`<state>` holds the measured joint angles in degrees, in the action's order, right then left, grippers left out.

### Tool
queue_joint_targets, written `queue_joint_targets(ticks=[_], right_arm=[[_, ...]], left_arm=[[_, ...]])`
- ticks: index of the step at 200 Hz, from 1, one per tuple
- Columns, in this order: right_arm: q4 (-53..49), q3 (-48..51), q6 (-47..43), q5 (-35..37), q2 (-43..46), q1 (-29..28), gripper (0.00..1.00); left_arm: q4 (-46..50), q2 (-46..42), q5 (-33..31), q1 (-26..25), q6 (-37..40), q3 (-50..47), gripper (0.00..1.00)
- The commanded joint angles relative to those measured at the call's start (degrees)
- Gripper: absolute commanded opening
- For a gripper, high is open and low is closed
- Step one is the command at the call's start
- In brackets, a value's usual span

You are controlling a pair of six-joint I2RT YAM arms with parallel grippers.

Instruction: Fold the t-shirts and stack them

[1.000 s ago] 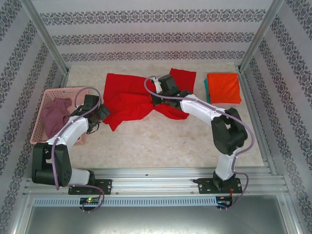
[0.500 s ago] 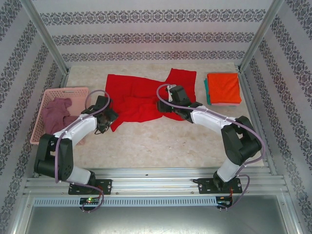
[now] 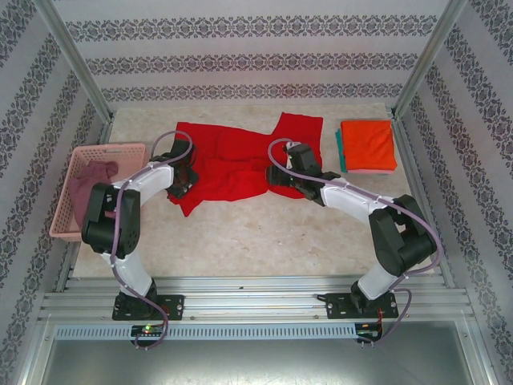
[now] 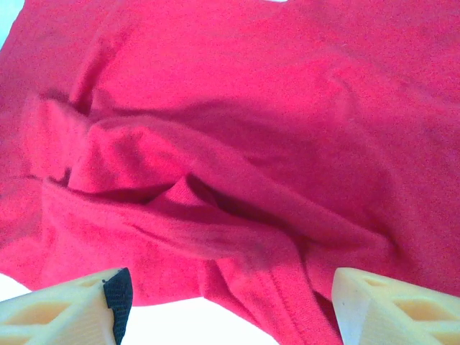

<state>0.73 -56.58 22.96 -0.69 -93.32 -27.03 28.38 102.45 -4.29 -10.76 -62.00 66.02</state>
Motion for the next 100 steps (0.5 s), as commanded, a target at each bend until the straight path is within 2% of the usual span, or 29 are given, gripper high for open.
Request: queue_joint_targets(ticks=[1, 19, 38, 63, 100], right_arm=[[-1.6, -0.3, 2.4, 1.5, 1.7, 2.8, 0.73], [-6.1, -1.9, 2.3, 3.2, 0.9, 4.9, 0.73], [-10.7, -3.2, 1.4, 3.8, -0.6, 6.8, 0.72], [-12.0, -4.0, -0.7, -0.6, -2.3, 8.3, 0.65], [-14.3, -8.8, -6.0, -3.9, -6.4, 5.2, 0.57]], left_arm=[[1.4, 1.4, 1.1, 0.9, -0.9, 0.1, 0.34], [1.0, 1.4, 1.6, 2.0, -0.5, -0.4, 0.15], [0.6, -0.3, 1.4, 3.3, 0.4, -1.4, 0.03], [0.0, -3.5, 1.6, 5.1, 1.6, -3.1, 0.00], [0.0, -7.5, 1.9, 7.4, 2.9, -5.1, 0.00]])
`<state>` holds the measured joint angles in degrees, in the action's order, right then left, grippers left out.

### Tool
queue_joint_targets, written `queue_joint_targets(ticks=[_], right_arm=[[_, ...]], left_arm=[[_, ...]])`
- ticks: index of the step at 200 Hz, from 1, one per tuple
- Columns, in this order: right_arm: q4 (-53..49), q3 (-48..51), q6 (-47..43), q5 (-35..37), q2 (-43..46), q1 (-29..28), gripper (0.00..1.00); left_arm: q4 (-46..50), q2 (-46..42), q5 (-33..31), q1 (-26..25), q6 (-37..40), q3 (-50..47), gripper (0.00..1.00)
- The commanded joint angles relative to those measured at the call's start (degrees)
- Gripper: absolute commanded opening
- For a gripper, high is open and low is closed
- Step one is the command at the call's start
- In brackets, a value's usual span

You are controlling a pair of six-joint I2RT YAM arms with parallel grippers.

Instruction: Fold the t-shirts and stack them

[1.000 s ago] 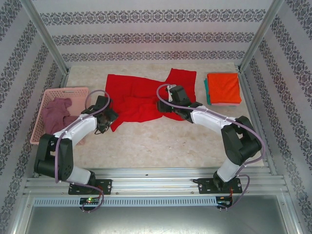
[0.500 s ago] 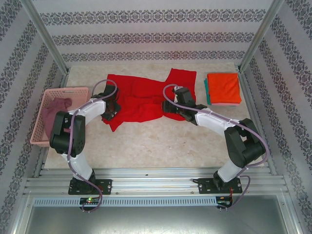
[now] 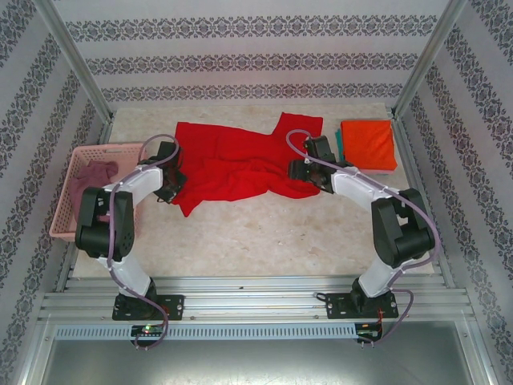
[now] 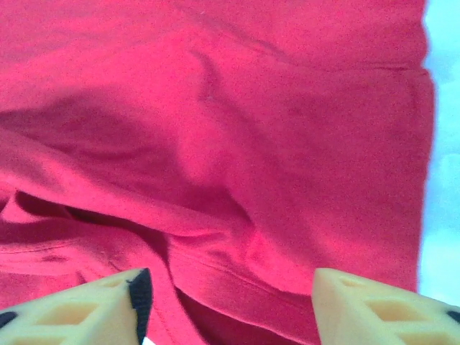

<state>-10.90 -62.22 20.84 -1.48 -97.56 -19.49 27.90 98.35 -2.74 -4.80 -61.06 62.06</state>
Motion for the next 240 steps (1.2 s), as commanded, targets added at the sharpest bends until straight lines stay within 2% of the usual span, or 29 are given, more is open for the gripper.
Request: queue_joint_targets(ticks=[1, 46, 58, 63, 85, 110, 166, 182, 202, 206, 213, 214, 221, 226, 240], right_arm=[[-2.6, -3.3, -4.0, -3.2, -2.2, -2.4, 0.56], [-0.8, -7.8, -4.7, -6.3, -7.7, -7.1, 0.55], [-0.6, -9.6, -3.5, -6.7, -10.1, -7.2, 0.51], [-0.5, -10.3, -2.9, -6.7, -11.2, -7.2, 0.49], [-2.0, -13.2, -1.5, -8.2, -14.0, -7.0, 0.35], [0.0, -10.1, -1.3, -8.4, -10.1, -7.2, 0.00], [4.8, 5.9, -2.2, -7.0, 6.0, -9.1, 0.00], [4.8, 6.7, -2.9, -6.9, 6.5, -9.3, 0.00], [2.5, 2.6, -3.9, -5.2, 4.0, -9.0, 0.00], [2.0, 1.8, -3.9, -4.5, 3.2, -8.9, 0.08], [1.2, -0.2, -4.3, -4.2, 1.5, -8.6, 0.31], [1.1, -0.7, -4.4, -4.2, 1.2, -8.5, 0.31], [0.8, -2.5, -5.1, -4.4, -0.8, -8.3, 0.50], [0.6, -3.7, -5.3, -4.5, -2.1, -8.2, 0.54], [0.5, -6.6, -5.0, -5.5, -5.5, -7.5, 0.53]], left_arm=[[0.4, -3.5, 0.4, 1.4, 2.0, -1.2, 0.00], [0.2, -5.4, 0.4, 2.9, 2.7, -2.4, 0.00], [0.1, -5.1, 0.8, 2.9, 2.5, -2.4, 0.00], [0.1, -5.0, 1.1, 2.9, 2.4, -2.5, 0.03], [-0.6, -4.4, 2.9, 2.9, 1.7, -2.8, 0.20], [-0.9, -4.6, 3.3, 2.9, 1.9, -3.2, 0.27], [-2.0, -5.4, 4.2, 2.5, 2.0, -4.7, 0.35], [-2.2, -5.4, 4.3, 2.2, 1.9, -5.2, 0.38], [-2.6, -5.3, 4.9, 1.9, 1.5, -5.5, 0.40], [-2.5, -5.3, 5.1, 1.8, 1.5, -5.5, 0.41], [-2.4, -5.5, 5.3, 1.7, 1.5, -5.5, 0.43], [-2.4, -5.6, 5.2, 1.7, 1.5, -5.5, 0.43], [-2.3, -5.9, 5.1, 1.7, 1.5, -5.7, 0.44], [-2.3, -6.2, 5.0, 1.7, 1.5, -5.8, 0.45], [-2.2, -7.0, 4.4, 1.7, 1.4, -6.2, 0.45]])
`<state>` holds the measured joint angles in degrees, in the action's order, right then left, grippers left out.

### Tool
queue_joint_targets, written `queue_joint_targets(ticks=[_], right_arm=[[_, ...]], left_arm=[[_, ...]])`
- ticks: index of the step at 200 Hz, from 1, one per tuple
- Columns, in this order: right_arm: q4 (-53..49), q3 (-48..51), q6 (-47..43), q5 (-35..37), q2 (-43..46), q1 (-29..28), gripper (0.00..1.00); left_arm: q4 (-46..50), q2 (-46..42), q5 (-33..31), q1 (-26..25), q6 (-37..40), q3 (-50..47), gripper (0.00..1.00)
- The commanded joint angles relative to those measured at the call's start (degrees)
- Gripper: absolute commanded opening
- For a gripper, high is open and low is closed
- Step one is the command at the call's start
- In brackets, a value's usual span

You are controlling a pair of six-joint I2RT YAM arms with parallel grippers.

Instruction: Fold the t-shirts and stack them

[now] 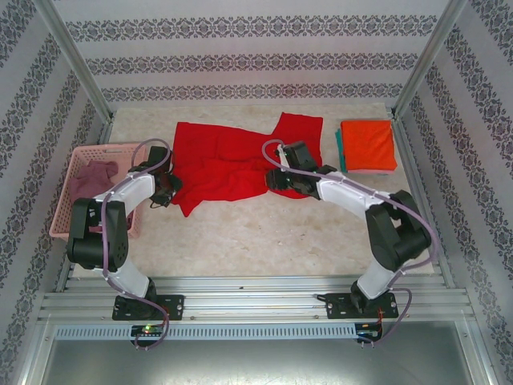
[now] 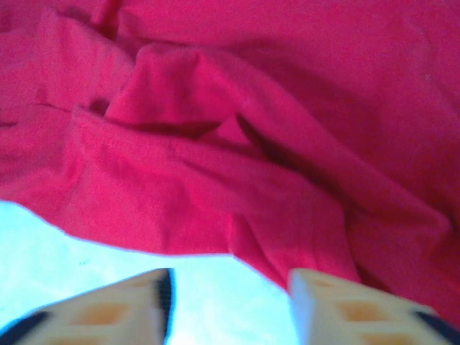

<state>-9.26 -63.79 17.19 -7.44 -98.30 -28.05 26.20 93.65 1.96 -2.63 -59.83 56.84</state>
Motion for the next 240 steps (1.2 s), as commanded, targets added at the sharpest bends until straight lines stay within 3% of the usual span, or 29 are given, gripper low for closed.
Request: queue_joint_targets(ticks=[1, 43, 78, 101, 171, 205, 240], right_arm=[[-1.1, -5.3, -1.3, 0.4, -5.1, 1.1, 0.53], [-2.9, -12.6, -0.6, -2.5, -14.1, 2.3, 0.49], [-5.1, -15.5, 0.4, -7.0, -16.4, 2.8, 0.26], [-4.6, -13.2, 2.5, -9.9, -14.4, 4.0, 0.00], [2.3, 5.3, 1.4, -10.5, 4.5, 2.6, 0.00], [3.3, 15.3, 1.9, -5.1, 12.5, -2.4, 0.00], [5.6, 23.1, 6.9, -2.8, 13.8, -7.5, 0.00]], left_arm=[[-0.5, -2.4, -0.3, -0.4, 0.2, -1.0, 0.45], [-0.5, -3.2, 0.3, -0.4, 0.1, -1.3, 0.46], [-0.7, -3.0, 0.5, -0.4, 0.2, -1.2, 0.46], [-1.0, -3.1, 0.8, -0.4, 0.2, -1.4, 0.46], [-1.7, -3.5, 1.0, -0.5, -0.1, -1.8, 0.47], [-2.0, -3.7, 1.4, -0.6, -0.2, -2.0, 0.48], [-2.6, -3.8, 1.6, -0.7, -0.5, -2.5, 0.48]])
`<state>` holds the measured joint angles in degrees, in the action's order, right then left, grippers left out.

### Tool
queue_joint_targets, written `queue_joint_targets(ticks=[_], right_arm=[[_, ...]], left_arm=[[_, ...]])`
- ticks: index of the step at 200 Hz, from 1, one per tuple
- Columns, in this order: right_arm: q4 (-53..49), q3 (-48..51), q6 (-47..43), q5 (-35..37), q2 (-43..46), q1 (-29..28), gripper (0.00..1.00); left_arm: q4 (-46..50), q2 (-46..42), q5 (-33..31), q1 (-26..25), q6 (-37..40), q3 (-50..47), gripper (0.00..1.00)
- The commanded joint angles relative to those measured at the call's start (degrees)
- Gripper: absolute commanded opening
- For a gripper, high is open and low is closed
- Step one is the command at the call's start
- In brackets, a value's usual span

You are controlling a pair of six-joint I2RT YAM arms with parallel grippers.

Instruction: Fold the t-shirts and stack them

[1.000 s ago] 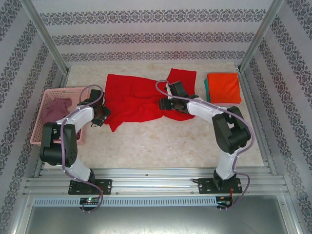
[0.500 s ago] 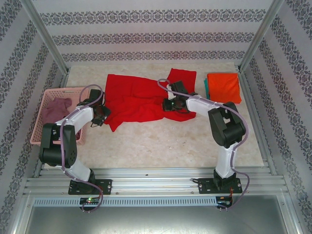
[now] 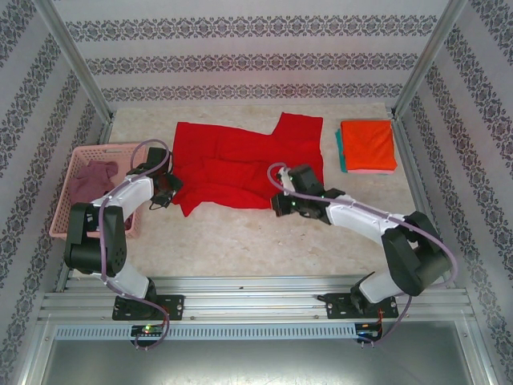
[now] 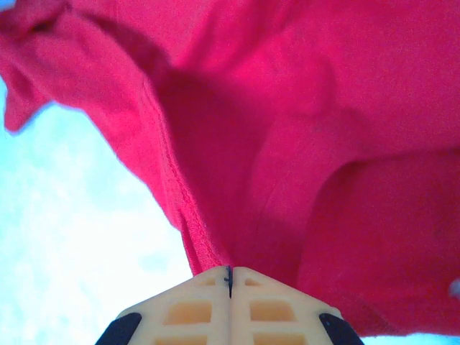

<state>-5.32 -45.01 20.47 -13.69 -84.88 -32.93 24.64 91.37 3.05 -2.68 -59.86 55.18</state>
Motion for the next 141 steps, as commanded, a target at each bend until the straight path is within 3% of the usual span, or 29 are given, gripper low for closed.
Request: queue_joint_targets(ticks=[1, 22, 46, 66, 102, 141], right_arm=[[1.7, 4.4, 3.7, 3.6, 0.4, -2.7, 0.00], [1.4, 6.1, 4.7, 4.3, 0.5, -5.2, 0.02], [1.7, 6.1, 3.7, 5.8, 3.8, -6.2, 0.50], [1.7, 3.1, 1.3, 10.3, 5.5, -5.9, 0.67], [-1.0, -11.1, -3.5, 13.7, -4.4, -3.0, 0.72], [-3.0, -28.6, -7.5, 14.0, -20.9, -1.7, 0.70]], left_arm=[[-1.0, -1.5, 0.5, -0.7, -0.4, -0.8, 0.48], [-0.6, -1.6, 0.5, -0.7, -0.4, -0.7, 0.52], [0.0, -2.5, -0.2, -0.9, -0.3, -0.8, 0.60], [0.4, -3.2, -1.5, -1.9, 0.3, -0.8, 0.68], [0.1, -3.6, -3.7, -4.1, 1.6, -0.3, 0.86], [0.1, -2.6, -2.2, -4.5, 1.1, 0.5, 0.88]])
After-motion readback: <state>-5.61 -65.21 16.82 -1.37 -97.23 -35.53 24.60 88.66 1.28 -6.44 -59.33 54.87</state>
